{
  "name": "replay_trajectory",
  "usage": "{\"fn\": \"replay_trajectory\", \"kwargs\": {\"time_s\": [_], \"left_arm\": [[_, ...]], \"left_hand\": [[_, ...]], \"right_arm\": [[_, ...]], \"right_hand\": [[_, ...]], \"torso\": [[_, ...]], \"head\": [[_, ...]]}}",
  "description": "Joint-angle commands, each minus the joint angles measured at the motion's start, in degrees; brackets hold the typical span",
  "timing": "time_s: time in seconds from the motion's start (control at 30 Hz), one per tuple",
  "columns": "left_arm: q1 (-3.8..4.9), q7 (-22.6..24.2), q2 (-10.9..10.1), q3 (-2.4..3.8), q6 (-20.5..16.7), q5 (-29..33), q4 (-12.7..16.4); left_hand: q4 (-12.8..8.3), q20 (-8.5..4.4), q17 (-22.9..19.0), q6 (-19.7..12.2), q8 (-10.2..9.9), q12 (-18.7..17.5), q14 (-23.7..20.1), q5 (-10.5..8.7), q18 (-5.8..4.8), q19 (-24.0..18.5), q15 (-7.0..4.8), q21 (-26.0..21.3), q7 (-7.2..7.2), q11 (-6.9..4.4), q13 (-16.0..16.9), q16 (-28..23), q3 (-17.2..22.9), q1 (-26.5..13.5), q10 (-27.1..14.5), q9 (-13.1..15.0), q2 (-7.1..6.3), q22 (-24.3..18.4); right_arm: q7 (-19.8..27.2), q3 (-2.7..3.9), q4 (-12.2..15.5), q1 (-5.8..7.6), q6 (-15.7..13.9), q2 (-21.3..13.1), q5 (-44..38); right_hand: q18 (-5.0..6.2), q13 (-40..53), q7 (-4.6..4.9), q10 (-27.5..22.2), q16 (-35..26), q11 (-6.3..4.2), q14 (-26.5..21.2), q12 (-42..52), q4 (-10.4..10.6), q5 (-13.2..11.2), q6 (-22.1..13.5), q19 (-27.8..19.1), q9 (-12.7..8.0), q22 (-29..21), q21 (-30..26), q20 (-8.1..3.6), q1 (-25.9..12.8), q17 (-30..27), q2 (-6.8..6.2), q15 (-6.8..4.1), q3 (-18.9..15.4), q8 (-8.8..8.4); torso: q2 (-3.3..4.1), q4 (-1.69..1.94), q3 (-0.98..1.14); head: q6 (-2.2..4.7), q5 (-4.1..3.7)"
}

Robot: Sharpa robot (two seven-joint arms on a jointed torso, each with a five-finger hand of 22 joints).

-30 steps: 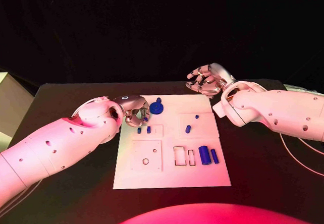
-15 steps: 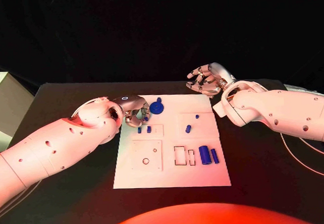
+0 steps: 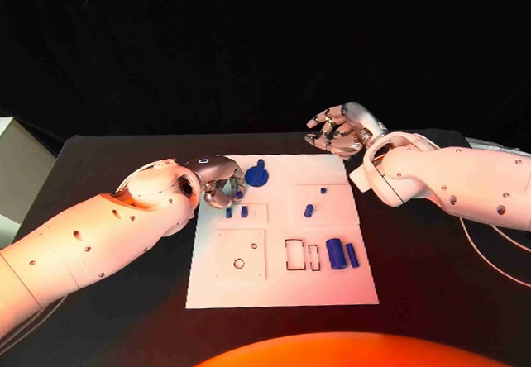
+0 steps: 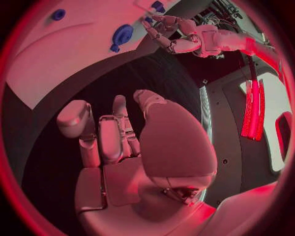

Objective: Assemble the parts on the task board

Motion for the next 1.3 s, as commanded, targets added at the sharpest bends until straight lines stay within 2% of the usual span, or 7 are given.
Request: {"fn": "replay_trajectory", "kwargs": {"time_s": [0.03,0.87,0.93,1.07,1.13,1.17,1.3], "left_arm": [[0.0,-0.38,0.01,0.03,-0.18,0.06,0.2],[0.0,-1.25,-0.76,0.42,-0.65,0.33,-1.11],[0.0,-1.05,-0.94,0.82,-0.97,0.84,-1.45],[-0.01,0.07,-1.42,2.54,-2.83,5.44,-2.75],[0.0,0.89,-2.08,3.48,-3.68,11.37,-3.13],[0.0,1.31,-2.55,3.86,-4.2,14.87,-3.16],[-0.02,3.71,-4.54,4.87,-6.69,27.96,-3.0]], "left_hand": [[0.38,0.09,0.18,-0.74,-0.5,0.62,-0.15,0.03,-0.03,-0.14,-0.06,-0.39,-0.12,-0.05,0.36,0.42,-0.07,0.0,-0.55,-0.17,-0.36,-0.1],[0.76,0.08,0.3,-5.65,-3.27,4.85,-0.36,0.22,-0.04,0.22,-0.02,-0.63,-1.22,0.03,3.05,0.81,0.28,0.91,-3.53,-1.33,-0.93,-0.39],[0.72,0.07,-0.1,-5.52,-3.18,4.93,-0.58,0.24,-0.03,0.21,-0.01,-0.62,-1.16,0.06,3.1,0.72,0.46,1.08,-3.73,-1.3,-0.81,-0.39],[0.51,0.18,-6.92,-3.74,-2.09,5.02,-4.53,0.16,-0.03,-0.37,0.27,-0.71,-0.21,0.51,2.97,-1.55,2.05,2.06,-5.23,-0.93,-0.16,-0.39],[0.43,0.13,-8.76,-2.4,-1.21,5.23,-5.57,0.13,-0.01,-0.65,0.23,-0.66,0.74,0.51,2.94,-2.4,2.77,2.38,-5.28,-0.64,0.28,-0.32],[0.02,0.03,-12.52,-1.42,-0.46,6.04,-7.96,0.12,-0.01,-1.27,0.21,-0.8,1.54,0.57,3.19,-4.2,3.38,2.95,-4.71,-0.4,0.61,-0.32],[-0.5,0.59,-21.24,-2.81,-0.27,7.4,-13.35,0.07,-0.07,-3.78,0.97,-2.11,2.5,1.59,3.33,-10.87,3.66,2.75,-6.11,-0.66,0.59,-0.83]], "right_arm": [[0.47,0.01,0.01,-0.03,0.17,-0.03,-0.65],[0.2,0.01,-0.12,-0.09,0.59,-0.34,-0.9],[0.36,0.0,-0.28,-0.1,1.62,-0.39,-0.93],[1.93,-0.01,-0.87,-0.11,5.16,-0.96,-1.58],[3.16,-0.03,-1.01,-0.11,7.47,-1.71,-3.1],[3.68,-0.05,-1.06,-0.11,8.58,-2.12,-4.19],[4.79,-0.17,-1.01,-0.11,12.53,-3.77,-10.04]], "right_hand": [[1.19,-0.07,0.02,-0.13,-0.33,-0.18,-0.21,-0.3,0.01,0.37,0.38,0.17,0.08,-0.07,-0.23,0.05,-0.5,-0.07,-0.33,-0.25,0.46,0.19],[1.3,-3.27,0.34,-1.96,-1.12,0.18,-0.54,-3.65,-0.45,0.34,-0.31,-0.03,0.22,-0.65,-1.53,0.28,-0.65,-0.32,-1.16,0.06,2.44,0.47],[1.2,-5.13,0.43,-1.97,-0.75,0.22,-0.28,-5.67,-0.94,-0.22,-0.22,0.29,0.34,-0.23,-1.0,0.27,-0.2,0.18,-1.45,0.11,3.41,0.74],[0.73,-11.46,0.7,-1.31,0.19,0.5,0.45,-12.99,-3.34,-4.65,0.29,1.33,0.62,1.53,1.4,0.35,2.16,1.44,-1.82,0.21,6.82,1.36],[0.21,-14.71,0.7,-0.5,1.5,0.71,1.16,-16.84,-4.72,-6.45,0.88,2.4,0.72,3.79,4.75,0.32,2.93,2.85,-1.87,0.29,8.55,1.65],[-0.05,-16.0,0.73,-0.24,2.11,0.8,1.5,-18.42,-5.25,-6.97,1.12,2.87,0.74,4.79,6.26,0.35,3.17,3.49,-1.92,0.31,9.19,1.72],[-0.61,-20.29,0.74,1.1,3.56,1.0,2.12,-23.74,-6.99,-8.33,2.61,3.75,0.77,7.23,9.73,0.48,3.66,5.01,-2.26,0.51,10.95,1.86]], "torso": [[0.02,0.01,-0.01],[0.0,0.0,0.02],[-0.02,0.0,0.02],[-0.04,0.01,0.0],[-0.02,0.15,-0.02],[0.01,0.15,-0.01],[0.0,-0.07,0.04]], "head": [[0.02,-0.01],[0.2,-0.11],[0.29,-0.1],[0.65,-0.22],[1.01,-0.48],[1.25,-0.62],[1.73,-0.95]]}}
